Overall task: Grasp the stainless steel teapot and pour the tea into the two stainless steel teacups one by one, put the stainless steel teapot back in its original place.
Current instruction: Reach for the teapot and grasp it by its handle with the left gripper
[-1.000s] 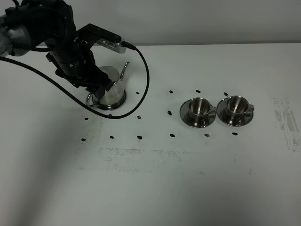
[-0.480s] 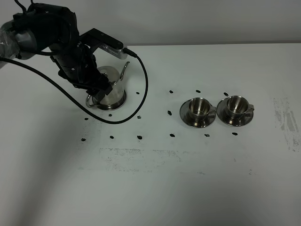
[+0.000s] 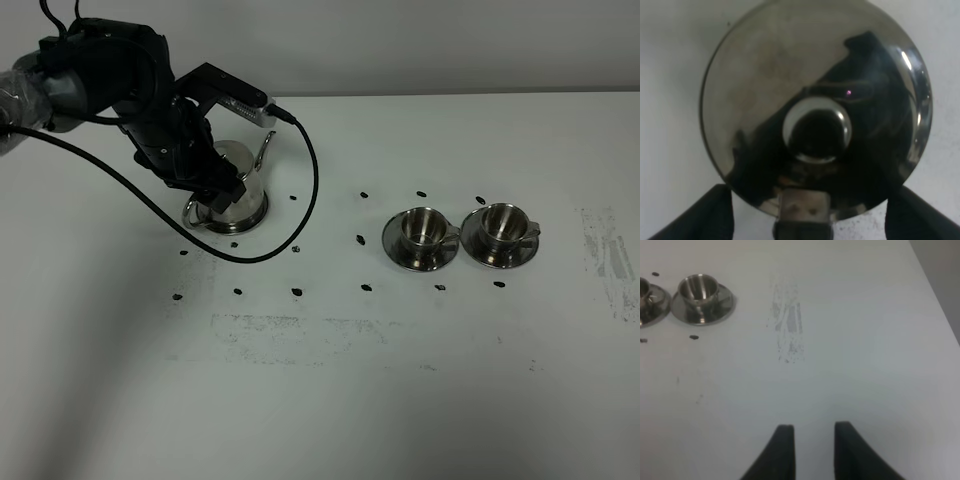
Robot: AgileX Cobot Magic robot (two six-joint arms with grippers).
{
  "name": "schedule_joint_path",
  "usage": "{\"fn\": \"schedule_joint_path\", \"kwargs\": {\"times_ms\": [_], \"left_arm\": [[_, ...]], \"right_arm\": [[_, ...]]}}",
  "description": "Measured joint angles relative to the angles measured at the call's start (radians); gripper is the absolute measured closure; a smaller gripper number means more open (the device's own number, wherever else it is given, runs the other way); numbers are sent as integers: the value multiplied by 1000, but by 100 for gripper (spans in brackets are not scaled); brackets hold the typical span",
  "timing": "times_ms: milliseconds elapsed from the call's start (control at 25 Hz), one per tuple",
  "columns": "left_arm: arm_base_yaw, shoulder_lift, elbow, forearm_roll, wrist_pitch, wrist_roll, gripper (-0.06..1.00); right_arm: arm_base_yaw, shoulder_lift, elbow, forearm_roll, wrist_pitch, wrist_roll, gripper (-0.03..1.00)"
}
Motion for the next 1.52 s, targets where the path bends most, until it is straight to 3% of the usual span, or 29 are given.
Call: {"fn": "schedule_joint_path", "kwargs": {"times_ms": [480, 960, 1360, 1520], "left_arm": [[0, 18, 0, -6, -28, 8, 34], [0, 18, 0, -30, -33, 81, 34], [1, 18, 0, -34, -28, 39, 34], [1, 18, 0, -33, -21, 8, 39]], "right_arm": [[0, 0, 0, 0, 0, 0, 78], [0, 0, 0, 0, 0, 0, 78], [0, 0, 0, 0, 0, 0, 78], [0, 0, 0, 0, 0, 0, 78]]}}
